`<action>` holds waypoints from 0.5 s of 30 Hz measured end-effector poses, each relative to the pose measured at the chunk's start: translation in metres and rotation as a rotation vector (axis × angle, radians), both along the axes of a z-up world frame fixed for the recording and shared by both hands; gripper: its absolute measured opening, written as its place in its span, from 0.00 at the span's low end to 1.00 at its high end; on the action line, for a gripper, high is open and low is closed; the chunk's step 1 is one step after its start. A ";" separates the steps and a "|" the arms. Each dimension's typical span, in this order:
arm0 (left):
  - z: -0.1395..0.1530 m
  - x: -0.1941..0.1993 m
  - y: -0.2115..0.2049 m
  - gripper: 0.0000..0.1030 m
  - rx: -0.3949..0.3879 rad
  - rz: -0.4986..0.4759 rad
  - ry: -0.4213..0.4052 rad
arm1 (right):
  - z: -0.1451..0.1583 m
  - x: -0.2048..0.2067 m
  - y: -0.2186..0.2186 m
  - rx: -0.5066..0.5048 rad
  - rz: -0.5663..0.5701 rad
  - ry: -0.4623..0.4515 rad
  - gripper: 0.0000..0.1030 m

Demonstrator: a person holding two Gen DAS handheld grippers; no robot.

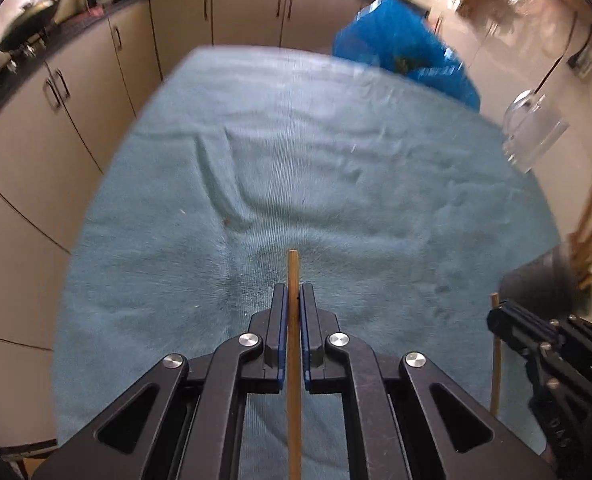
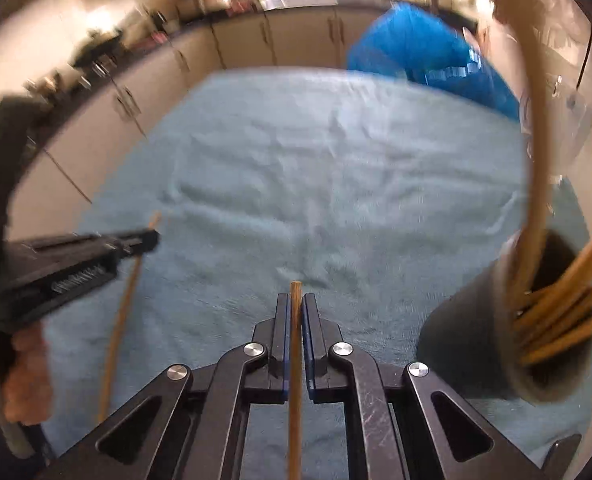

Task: Organize utensils
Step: 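Lift both held chopsticks upright and carry them toward the black cup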

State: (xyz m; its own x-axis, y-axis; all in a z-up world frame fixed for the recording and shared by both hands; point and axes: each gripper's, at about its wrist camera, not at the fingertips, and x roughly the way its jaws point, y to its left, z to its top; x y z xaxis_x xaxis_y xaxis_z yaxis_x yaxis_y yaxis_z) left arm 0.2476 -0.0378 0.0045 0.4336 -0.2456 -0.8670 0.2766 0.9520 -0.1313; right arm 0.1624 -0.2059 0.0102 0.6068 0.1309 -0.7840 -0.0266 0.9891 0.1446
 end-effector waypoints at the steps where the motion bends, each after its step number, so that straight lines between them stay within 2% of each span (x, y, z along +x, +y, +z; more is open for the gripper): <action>1: 0.015 -0.010 0.002 0.05 -0.022 0.000 -0.035 | 0.013 -0.011 0.000 -0.002 0.003 -0.053 0.06; 5: 0.070 -0.050 0.006 0.05 -0.075 0.001 -0.174 | 0.055 -0.053 -0.002 0.005 0.006 -0.234 0.06; 9: 0.108 -0.089 0.004 0.05 -0.094 -0.005 -0.285 | 0.076 -0.092 -0.011 0.043 -0.002 -0.368 0.06; 11: 0.118 -0.107 0.003 0.05 -0.096 -0.014 -0.327 | 0.082 -0.114 -0.017 0.053 -0.017 -0.429 0.06; 15: 0.124 -0.130 0.000 0.05 -0.113 -0.023 -0.348 | 0.087 -0.138 -0.022 0.070 -0.042 -0.486 0.06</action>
State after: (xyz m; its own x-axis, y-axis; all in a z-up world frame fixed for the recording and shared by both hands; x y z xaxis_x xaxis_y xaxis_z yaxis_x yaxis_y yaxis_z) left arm 0.1175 -0.0374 0.1284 0.6915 -0.3442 -0.6351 0.3442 0.9300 -0.1292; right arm 0.0240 -0.2277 0.0976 0.9062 0.1407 -0.3987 -0.0678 0.9792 0.1913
